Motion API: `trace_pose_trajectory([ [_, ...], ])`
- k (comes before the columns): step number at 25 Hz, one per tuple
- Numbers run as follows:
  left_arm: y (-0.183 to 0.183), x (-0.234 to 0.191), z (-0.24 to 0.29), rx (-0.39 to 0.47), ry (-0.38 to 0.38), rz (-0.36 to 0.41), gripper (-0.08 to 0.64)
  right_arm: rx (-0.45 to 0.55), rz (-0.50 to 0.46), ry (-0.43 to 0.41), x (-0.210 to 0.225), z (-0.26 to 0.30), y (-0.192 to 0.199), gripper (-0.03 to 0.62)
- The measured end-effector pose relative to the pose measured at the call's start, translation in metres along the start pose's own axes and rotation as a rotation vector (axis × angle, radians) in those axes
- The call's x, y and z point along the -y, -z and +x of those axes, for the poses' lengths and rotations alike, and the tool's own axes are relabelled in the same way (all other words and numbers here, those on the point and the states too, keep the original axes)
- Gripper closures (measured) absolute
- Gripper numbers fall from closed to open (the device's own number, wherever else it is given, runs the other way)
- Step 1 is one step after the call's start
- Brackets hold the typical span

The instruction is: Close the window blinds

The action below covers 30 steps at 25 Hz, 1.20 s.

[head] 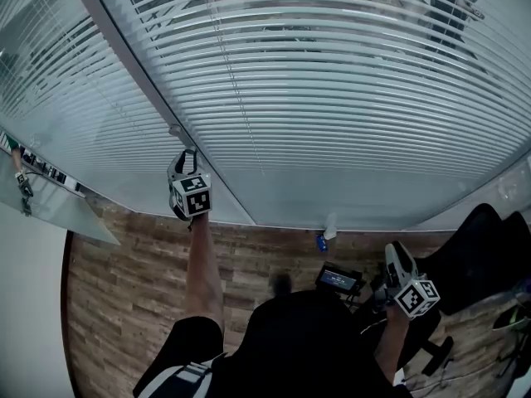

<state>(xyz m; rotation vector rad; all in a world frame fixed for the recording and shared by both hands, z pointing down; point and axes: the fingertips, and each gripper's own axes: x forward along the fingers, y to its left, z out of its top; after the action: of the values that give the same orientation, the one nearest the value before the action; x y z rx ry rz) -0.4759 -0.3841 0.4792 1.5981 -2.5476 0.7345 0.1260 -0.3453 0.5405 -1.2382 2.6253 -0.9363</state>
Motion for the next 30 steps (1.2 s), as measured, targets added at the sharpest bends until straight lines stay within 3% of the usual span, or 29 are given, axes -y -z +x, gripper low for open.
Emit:
trace_pose_trajectory([
  [1,0.000,-0.001,0.001,-0.001,-0.006,0.016,0.431,-0.002,-0.001,-0.001,-0.001,0.001,0.000,0.491],
  [2,-0.001,-0.002,0.000,0.005,0.006,-0.018,0.430,-0.002,-0.001,-0.003,-0.003,0.002,-0.001,0.491],
  [6,-0.005,0.000,-0.008,0.082,0.146,-0.432,0.428,0.000,0.000,-0.007,-0.007,0.004,-0.002,0.491],
  [8,-0.007,-0.001,-0.009,0.120,0.191,-0.568,0.423,-0.001,0.000,-0.004,-0.006,0.003,-0.002,0.491],
  [12,-0.011,-0.008,-0.005,0.155,0.236,-0.737,0.417,-0.006,0.002,0.006,-0.005,0.001,0.000,0.491],
  [14,-0.011,-0.010,-0.003,0.157,0.235,-0.748,0.419,-0.001,0.002,0.004,-0.006,0.001,-0.001,0.491],
  [17,-0.011,-0.008,-0.003,0.125,0.195,-0.612,0.422,0.002,0.002,0.008,-0.004,0.001,-0.002,0.491],
  [26,-0.007,-0.005,0.001,-0.014,-0.020,0.081,0.426,-0.005,0.004,0.008,-0.002,0.002,0.000,0.491],
  [28,-0.008,-0.004,0.001,-0.026,-0.050,0.176,0.426,-0.008,0.004,0.006,-0.003,0.004,0.000,0.491],
  [30,-0.008,-0.004,0.002,-0.026,-0.058,0.203,0.426,-0.009,0.004,0.002,-0.004,0.006,0.000,0.491],
])
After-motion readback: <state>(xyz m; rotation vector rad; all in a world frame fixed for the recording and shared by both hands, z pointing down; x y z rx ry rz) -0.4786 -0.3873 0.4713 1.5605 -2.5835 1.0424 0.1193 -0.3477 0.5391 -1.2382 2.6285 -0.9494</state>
